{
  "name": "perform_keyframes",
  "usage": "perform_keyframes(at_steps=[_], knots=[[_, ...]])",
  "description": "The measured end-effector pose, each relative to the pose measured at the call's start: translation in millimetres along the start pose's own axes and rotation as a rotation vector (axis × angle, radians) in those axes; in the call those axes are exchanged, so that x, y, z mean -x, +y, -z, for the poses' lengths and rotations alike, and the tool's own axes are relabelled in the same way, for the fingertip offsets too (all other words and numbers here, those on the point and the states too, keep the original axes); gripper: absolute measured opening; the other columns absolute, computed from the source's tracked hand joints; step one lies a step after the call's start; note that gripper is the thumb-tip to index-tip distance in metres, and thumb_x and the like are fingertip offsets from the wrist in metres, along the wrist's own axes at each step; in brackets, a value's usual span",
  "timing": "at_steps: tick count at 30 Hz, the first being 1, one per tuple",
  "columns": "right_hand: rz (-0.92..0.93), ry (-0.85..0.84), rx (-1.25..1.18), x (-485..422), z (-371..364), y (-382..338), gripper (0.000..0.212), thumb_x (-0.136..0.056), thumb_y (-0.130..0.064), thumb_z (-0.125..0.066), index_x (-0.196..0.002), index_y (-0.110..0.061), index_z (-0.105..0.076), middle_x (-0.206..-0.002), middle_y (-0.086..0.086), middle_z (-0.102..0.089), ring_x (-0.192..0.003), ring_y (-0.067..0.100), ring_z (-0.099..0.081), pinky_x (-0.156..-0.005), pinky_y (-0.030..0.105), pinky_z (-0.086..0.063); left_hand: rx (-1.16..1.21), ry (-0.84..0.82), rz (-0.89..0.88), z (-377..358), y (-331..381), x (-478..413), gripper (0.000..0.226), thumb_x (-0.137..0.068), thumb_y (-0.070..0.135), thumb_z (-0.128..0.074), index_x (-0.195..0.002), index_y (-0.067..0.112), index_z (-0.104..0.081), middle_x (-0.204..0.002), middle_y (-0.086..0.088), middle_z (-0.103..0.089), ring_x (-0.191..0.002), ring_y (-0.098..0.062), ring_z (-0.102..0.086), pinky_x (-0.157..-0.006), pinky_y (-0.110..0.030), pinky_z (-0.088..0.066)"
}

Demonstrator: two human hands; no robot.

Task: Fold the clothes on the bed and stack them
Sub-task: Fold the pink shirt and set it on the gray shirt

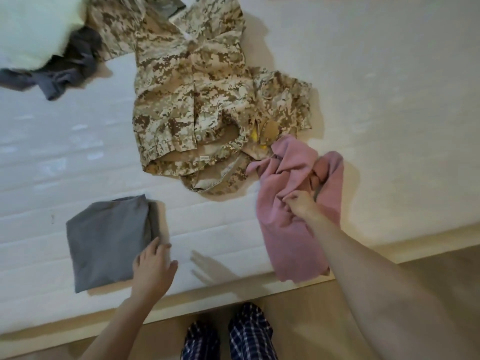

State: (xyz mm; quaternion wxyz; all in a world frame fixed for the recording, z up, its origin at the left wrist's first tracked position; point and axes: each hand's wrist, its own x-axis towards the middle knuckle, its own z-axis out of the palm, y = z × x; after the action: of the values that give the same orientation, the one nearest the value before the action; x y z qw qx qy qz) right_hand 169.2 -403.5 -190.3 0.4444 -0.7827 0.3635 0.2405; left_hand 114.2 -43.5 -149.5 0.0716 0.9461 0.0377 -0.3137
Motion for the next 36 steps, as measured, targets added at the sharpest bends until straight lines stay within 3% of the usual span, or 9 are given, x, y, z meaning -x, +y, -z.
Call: perform_keyframes(at_steps=[2,5,9,12,17,23,27,31,36], knots=[[0.035,0.041,-0.067,12.0,3.0,4.6,0.021,-0.09,-0.006,-0.049,-0.084,-0.011,-0.069,-0.068,0.004,-0.063,-0.072,0.023,-0.06,-0.055,0.019,-0.05,0.057,0.006,-0.058,10.1,21.1,8.0,0.046,-0.095,0.035,-0.051,-0.138,0.023,-0.04,-0.155,-0.005,-0.024,-0.141,-0.025,-0.025,-0.113,-0.041,-0.02],[-0.034,0.176,-0.177,26.8,9.9,8.2,0.007,-0.088,-0.01,-0.054,-0.092,-0.008,-0.059,-0.099,0.019,-0.065,-0.091,0.037,-0.063,-0.078,0.046,-0.054,0.129,0.001,-0.138,21.1,47.5,18.5,0.044,-0.095,0.038,-0.05,-0.136,0.024,-0.041,-0.153,-0.001,-0.026,-0.139,-0.023,-0.029,-0.112,-0.04,-0.022],[-0.008,0.228,-0.16,10.4,21.7,-1.9,0.04,-0.083,-0.026,-0.068,-0.111,-0.002,-0.053,-0.108,0.022,-0.063,-0.094,0.039,-0.064,-0.067,0.044,-0.053,0.175,0.067,-0.181,18.4,55.4,11.0,0.044,-0.095,0.039,-0.049,-0.136,0.026,-0.041,-0.151,0.002,-0.032,-0.139,-0.021,-0.03,-0.113,-0.038,-0.02],[0.052,0.312,0.001,-19.2,16.0,-9.1,0.049,-0.079,-0.038,-0.07,-0.113,-0.004,-0.059,-0.11,0.018,-0.065,-0.102,0.033,-0.061,-0.082,0.029,-0.047,0.118,0.112,-0.052,1.8,27.2,-4.6,0.047,-0.095,0.037,-0.049,-0.139,0.023,-0.039,-0.152,-0.002,-0.03,-0.14,-0.024,-0.027,-0.115,-0.042,-0.016],[0.002,0.356,0.256,-66.1,-4.2,2.5,0.045,-0.086,-0.033,-0.061,-0.114,0.001,-0.06,-0.115,0.024,-0.06,-0.108,0.034,-0.057,-0.091,0.037,-0.046,0.053,0.219,0.179,-29.4,-41.9,-26.4,0.049,-0.091,0.019,-0.056,-0.138,0.012,-0.042,-0.152,-0.018,-0.027,-0.14,-0.035,-0.023,-0.114,-0.05,-0.017],[0.081,0.364,-0.224,-33.9,-1.2,10.9,0.049,-0.091,-0.031,-0.05,-0.135,-0.011,-0.042,-0.137,0.011,-0.048,-0.127,0.025,-0.045,-0.107,0.039,-0.038,0.147,0.13,0.233,-32.8,-56.9,-36.3,0.055,-0.089,0.023,-0.061,-0.139,0.017,-0.039,-0.153,-0.014,-0.026,-0.137,-0.037,-0.028,-0.107,-0.053,-0.032],[0.213,0.302,-0.599,67.7,0.9,-32.3,0.03,-0.095,-0.01,-0.047,-0.124,-0.02,-0.05,-0.118,0.003,-0.059,-0.114,0.021,-0.053,-0.101,0.036,-0.041,0.353,0.051,0.201,8.2,-20.6,-13.4,0.06,-0.09,0.028,-0.061,-0.142,0.012,-0.035,-0.144,-0.013,-0.04,-0.128,-0.031,-0.041,-0.101,-0.046,-0.038],[0.153,0.094,-0.709,177.4,27.0,-77.2,0.026,-0.092,-0.02,-0.056,-0.115,-0.009,-0.058,-0.108,0.016,-0.068,-0.095,0.025,-0.066,-0.086,0.041,-0.053,0.758,0.026,-0.064,77.7,42.4,56.1,0.069,-0.086,0.045,-0.063,-0.143,0.021,-0.033,-0.144,0.005,-0.038,-0.133,-0.012,-0.036,-0.107,-0.031,-0.033],[0.403,-0.396,-0.361,302.1,55.2,-135.5,0.031,-0.083,-0.001,-0.064,-0.111,-0.015,-0.061,-0.098,-0.005,-0.074,-0.092,0.008,-0.068,-0.07,0.017,-0.053,1.037,-0.109,-0.317,161.2,73.3,137.8,0.086,-0.069,0.044,-0.081,-0.137,0.044,-0.027,-0.141,0.014,-0.037,-0.116,0.006,-0.051,-0.091,-0.023,-0.049]])
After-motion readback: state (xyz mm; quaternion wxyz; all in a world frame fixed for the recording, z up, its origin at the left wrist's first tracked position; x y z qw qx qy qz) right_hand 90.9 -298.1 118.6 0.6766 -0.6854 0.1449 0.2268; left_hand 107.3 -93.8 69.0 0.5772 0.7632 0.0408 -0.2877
